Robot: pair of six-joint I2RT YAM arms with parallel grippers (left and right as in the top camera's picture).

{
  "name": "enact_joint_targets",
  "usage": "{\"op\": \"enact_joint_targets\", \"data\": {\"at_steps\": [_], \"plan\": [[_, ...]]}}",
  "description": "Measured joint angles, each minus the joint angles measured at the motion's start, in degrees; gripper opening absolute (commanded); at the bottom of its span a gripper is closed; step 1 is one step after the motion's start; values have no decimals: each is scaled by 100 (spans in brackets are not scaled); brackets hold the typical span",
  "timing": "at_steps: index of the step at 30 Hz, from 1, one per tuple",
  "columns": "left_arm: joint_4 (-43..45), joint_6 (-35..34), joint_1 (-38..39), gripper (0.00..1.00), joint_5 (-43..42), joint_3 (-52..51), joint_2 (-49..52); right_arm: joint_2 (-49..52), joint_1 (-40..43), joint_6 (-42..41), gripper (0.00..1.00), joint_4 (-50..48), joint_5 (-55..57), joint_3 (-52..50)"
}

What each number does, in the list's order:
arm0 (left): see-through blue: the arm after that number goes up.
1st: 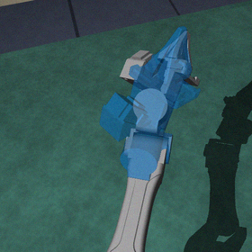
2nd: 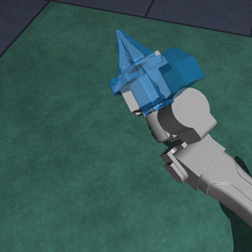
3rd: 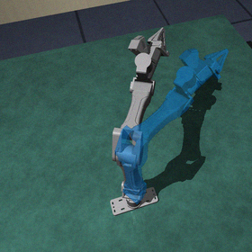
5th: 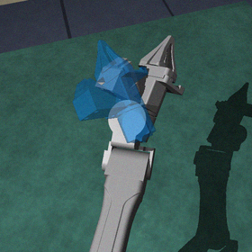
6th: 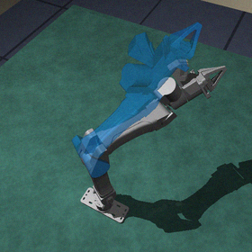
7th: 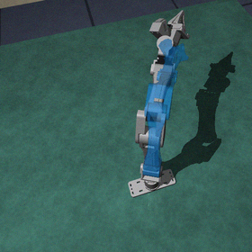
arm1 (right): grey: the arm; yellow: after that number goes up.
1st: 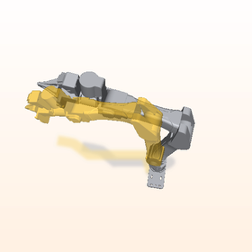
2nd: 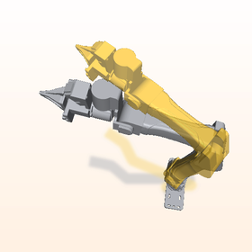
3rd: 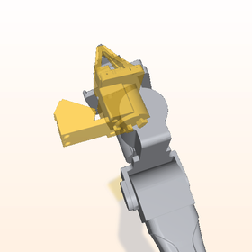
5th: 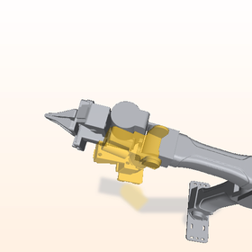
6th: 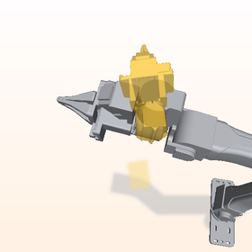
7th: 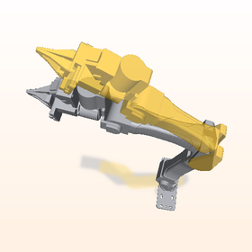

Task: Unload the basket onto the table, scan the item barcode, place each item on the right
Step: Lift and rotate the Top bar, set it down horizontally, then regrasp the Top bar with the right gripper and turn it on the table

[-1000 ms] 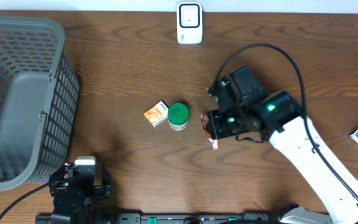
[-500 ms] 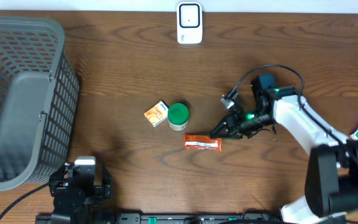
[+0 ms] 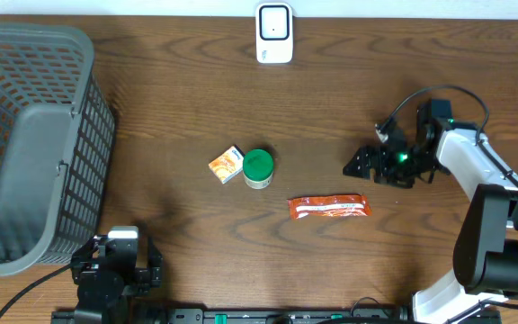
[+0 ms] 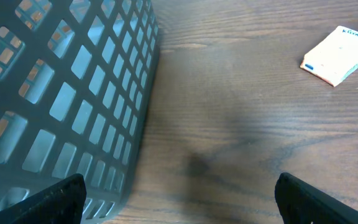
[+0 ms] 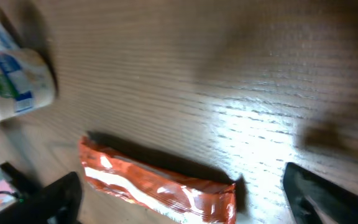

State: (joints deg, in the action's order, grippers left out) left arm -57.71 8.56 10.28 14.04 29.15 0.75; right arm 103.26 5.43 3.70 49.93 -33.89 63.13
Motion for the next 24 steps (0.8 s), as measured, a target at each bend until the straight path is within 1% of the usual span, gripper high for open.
{"op": "enact_joint_targets", "data": {"at_steps": [1, 2, 3, 6, 10, 12, 14, 18, 24], "plan": [[-2, 0, 0, 95, 0, 0, 0, -9, -4, 15, 48, 140, -63, 144], [0, 0, 0, 95, 0, 0, 0, -24, -13, 7, 15, 245, -155, 284], [0, 0, 0, 95, 0, 0, 0, -68, -52, 17, 2, 280, -254, 380], [-2, 0, 0, 95, 0, 0, 0, -269, -459, -214, 1, 236, -378, 444], [-4, 0, 0, 95, 0, 0, 0, -258, -1705, -708, 1, -313, 2, 463], [-2, 0, 0, 95, 0, 0, 0, -216, -2422, -1069, 1, -422, 529, 463], [0, -2, 0, 95, 0, 0, 0, -210, -2800, -1364, 1, -424, 1049, 463], [-2, 0, 0, 95, 0, 0, 0, -142, -3163, -1725, 1, -608, 1707, 463], [-2, 0, 0, 95, 0, 0, 0, 369, -3289, -1956, 1, -649, 2179, 463]]}}
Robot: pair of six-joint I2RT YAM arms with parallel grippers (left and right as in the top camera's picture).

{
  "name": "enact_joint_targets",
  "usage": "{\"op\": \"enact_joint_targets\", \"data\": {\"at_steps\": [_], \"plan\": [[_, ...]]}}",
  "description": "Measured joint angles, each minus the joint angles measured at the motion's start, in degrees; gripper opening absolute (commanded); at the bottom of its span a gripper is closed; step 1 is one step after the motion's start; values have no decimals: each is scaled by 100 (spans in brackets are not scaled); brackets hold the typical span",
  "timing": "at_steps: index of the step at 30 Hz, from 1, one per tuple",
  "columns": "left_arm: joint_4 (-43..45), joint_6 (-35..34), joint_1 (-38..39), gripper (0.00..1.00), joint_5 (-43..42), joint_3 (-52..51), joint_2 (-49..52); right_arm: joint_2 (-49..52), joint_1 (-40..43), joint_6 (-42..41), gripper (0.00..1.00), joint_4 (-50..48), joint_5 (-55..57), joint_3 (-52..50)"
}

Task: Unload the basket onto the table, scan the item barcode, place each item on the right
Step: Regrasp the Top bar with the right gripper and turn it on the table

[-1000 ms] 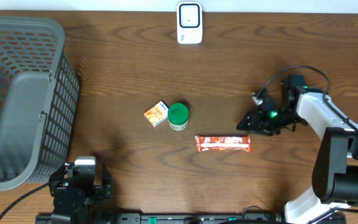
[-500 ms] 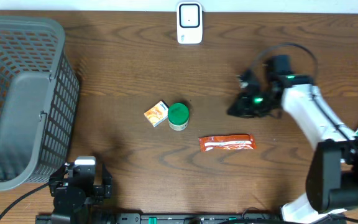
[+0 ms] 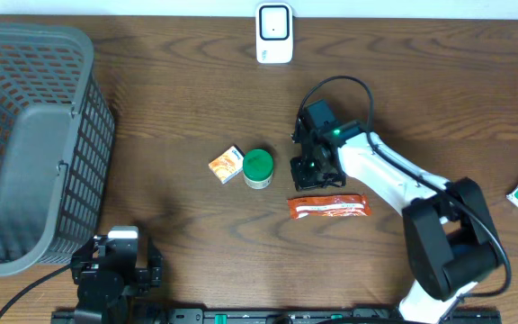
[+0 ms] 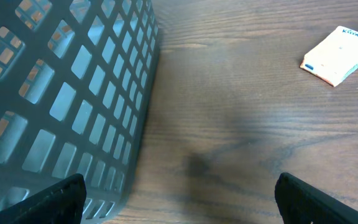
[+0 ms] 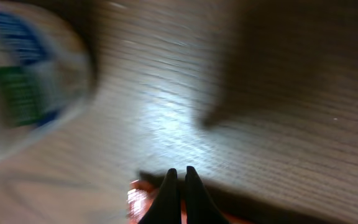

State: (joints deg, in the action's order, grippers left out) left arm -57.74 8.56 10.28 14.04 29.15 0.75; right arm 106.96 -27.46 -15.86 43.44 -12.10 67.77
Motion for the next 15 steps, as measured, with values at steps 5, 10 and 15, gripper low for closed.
{"op": "enact_joint_targets", "data": {"at_steps": [5, 10, 15], "plan": [[2, 0, 0, 95, 0, 0, 0, 249, -46, -28, 1, 476, 50, 0], [0, 0, 0, 95, 0, 0, 0, 249, -376, 232, 1, 1318, -114, 11], [0, 0, 0, 95, -2, 0, 0, 249, -693, 501, 1, 2297, 17, 11]]}}
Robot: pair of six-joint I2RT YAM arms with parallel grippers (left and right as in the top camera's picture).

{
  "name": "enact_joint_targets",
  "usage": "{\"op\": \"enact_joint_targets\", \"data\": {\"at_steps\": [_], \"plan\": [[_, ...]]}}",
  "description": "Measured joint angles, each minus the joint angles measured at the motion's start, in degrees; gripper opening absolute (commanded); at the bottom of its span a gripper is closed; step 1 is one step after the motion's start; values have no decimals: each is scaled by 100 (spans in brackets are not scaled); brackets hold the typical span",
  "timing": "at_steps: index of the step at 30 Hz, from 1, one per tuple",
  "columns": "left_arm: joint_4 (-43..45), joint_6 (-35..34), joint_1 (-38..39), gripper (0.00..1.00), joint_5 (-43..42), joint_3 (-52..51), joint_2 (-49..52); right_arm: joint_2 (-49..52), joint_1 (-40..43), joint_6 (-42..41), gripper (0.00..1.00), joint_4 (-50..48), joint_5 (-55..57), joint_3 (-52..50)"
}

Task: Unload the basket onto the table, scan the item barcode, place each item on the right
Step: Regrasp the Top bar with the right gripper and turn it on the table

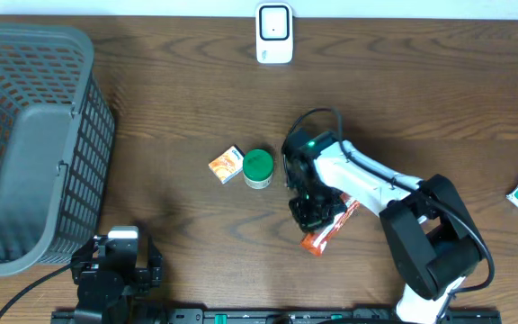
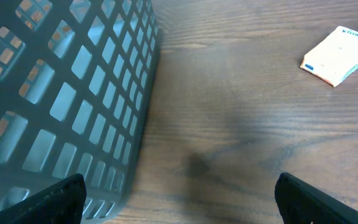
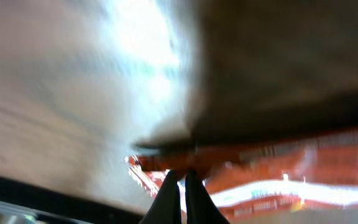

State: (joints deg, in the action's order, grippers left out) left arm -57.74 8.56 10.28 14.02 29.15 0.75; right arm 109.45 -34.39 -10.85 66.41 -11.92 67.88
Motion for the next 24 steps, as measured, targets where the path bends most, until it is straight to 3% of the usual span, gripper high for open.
{"op": "enact_joint_targets", "data": {"at_steps": [9, 16, 24], "plan": [[2, 0, 0, 95, 2, 0, 0, -26, -35, -315, 1, 863, 1137, 0], [0, 0, 0, 95, 2, 0, 0, -684, 94, -1132, 1, 509, 1753, 0], [-2, -2, 0, 95, 2, 0, 0, -699, 826, -1641, 1, -229, 2162, -407]]}}
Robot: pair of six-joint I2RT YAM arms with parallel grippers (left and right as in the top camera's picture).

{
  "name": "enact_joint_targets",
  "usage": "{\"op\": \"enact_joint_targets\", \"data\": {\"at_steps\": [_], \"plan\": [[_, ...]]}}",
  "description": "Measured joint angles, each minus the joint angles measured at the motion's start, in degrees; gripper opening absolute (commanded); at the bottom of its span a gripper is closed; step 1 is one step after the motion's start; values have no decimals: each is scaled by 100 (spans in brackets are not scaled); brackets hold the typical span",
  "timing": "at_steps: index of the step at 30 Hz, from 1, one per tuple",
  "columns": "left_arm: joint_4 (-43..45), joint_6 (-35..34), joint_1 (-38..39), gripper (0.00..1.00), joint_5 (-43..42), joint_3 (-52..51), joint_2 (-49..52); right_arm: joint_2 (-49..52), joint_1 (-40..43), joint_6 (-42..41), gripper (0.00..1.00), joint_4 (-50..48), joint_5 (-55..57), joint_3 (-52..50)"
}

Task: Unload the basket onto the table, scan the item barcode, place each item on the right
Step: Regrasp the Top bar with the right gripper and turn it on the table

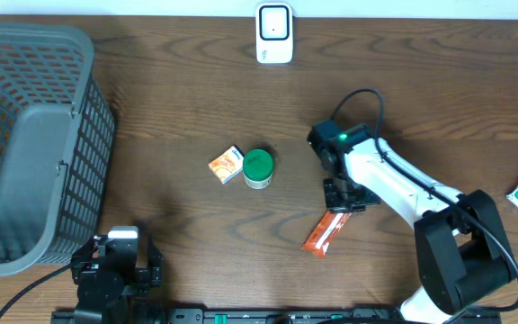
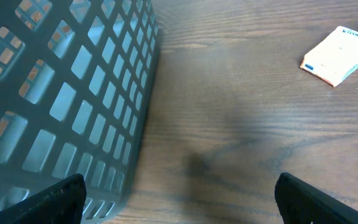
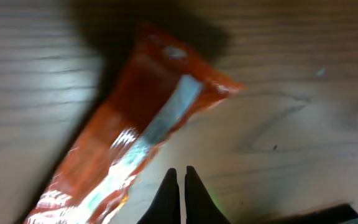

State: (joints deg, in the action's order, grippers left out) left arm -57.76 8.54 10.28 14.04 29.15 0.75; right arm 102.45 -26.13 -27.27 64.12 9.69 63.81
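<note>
An orange snack packet (image 1: pixel 325 232) lies slantwise on the wooden table (image 1: pixel 169 99), also seen in the right wrist view (image 3: pixel 129 137). My right gripper (image 1: pixel 346 199) hovers at the packet's upper right end. Its fingers are shut with nothing between them (image 3: pixel 180 173), just beside the packet's edge. The white barcode scanner (image 1: pixel 274 33) stands at the table's far edge. My left gripper (image 2: pixel 179 202) rests open at the near left, by the basket.
A grey mesh basket (image 1: pixel 30 135) fills the left side (image 2: pixel 61 93). A small orange box (image 1: pixel 227 165) and a green-lidded jar (image 1: pixel 258 167) sit mid-table. The box also shows white in the left wrist view (image 2: pixel 339 55). A white item lies at the right edge.
My right gripper has moved from the packet's lower left part to its upper right end, still shut. The packet stays slanted in about the same spot. The left arm has not moved.
The packet first lay level right of the jar, with my right gripper open far to the right. Then the gripper was shut just above the packet. Then the packet lay slanted under the gripper, and it lies so now with the gripper beside it.
</note>
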Motion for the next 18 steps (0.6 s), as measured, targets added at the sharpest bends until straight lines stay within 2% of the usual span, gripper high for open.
{"op": "enact_joint_targets", "data": {"at_steps": [5, 11, 18], "plan": [[2, 2, 0, 95, 0, 0, 0, 2, 409, -42, 1, -664, -35, -459], [4, 2, 0, 95, -2, 0, 0, -46, 422, -31, 1, -1534, -203, -774], [2, 2, 0, 95, 0, 0, 0, -120, 452, 446, 3, -3008, -1156, -813]]}}
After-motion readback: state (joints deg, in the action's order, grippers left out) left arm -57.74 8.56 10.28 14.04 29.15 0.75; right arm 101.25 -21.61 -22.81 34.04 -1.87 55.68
